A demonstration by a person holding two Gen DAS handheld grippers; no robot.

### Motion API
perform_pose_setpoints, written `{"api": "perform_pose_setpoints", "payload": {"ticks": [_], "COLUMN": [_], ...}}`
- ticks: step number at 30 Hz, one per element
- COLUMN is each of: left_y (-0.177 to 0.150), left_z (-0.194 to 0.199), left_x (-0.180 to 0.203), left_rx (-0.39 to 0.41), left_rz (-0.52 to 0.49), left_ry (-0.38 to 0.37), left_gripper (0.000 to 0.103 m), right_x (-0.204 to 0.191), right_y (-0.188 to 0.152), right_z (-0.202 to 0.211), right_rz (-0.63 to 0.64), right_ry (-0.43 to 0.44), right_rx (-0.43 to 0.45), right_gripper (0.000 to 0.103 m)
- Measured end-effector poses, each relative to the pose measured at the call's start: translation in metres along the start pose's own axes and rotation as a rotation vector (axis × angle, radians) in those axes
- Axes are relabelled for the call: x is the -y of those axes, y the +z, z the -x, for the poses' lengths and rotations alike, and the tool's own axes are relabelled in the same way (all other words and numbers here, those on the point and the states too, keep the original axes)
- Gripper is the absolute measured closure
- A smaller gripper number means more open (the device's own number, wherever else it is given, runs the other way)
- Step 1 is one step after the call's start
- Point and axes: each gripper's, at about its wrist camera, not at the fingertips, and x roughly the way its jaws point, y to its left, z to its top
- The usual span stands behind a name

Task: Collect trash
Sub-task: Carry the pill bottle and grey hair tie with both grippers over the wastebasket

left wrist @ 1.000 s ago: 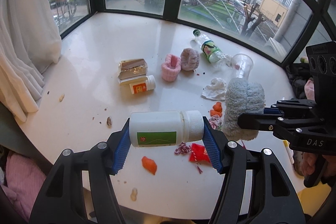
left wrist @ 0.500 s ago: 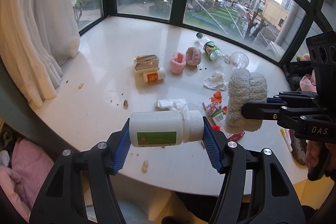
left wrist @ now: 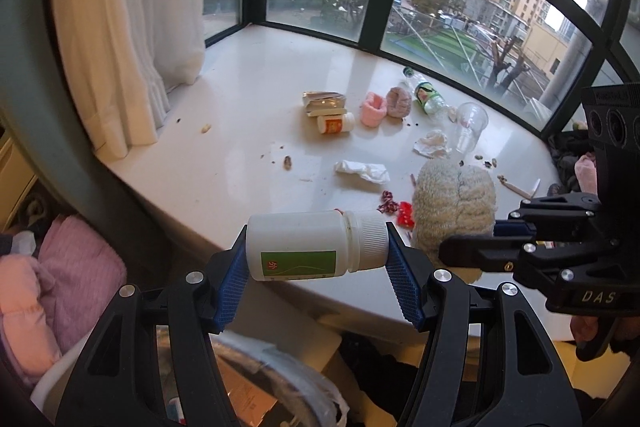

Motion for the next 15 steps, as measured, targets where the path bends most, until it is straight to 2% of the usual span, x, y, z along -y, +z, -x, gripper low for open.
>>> {"api": "perform_pose_setpoints", "payload": {"ticks": [15], "left_y": [-0.062], "left_z": [0.051], "left_x": [-0.061], "left_rx": [-0.026], "left_rz": [0.065], "left_ry": [0.037], "left_gripper": [0.042], "right_x": [-0.076], "right_y": [-0.024], "right_z": [-0.050], "right_rz": [0.073], "right_ry": [0.058], "right_rx": [-0.079], "right_gripper": [0.088]}}
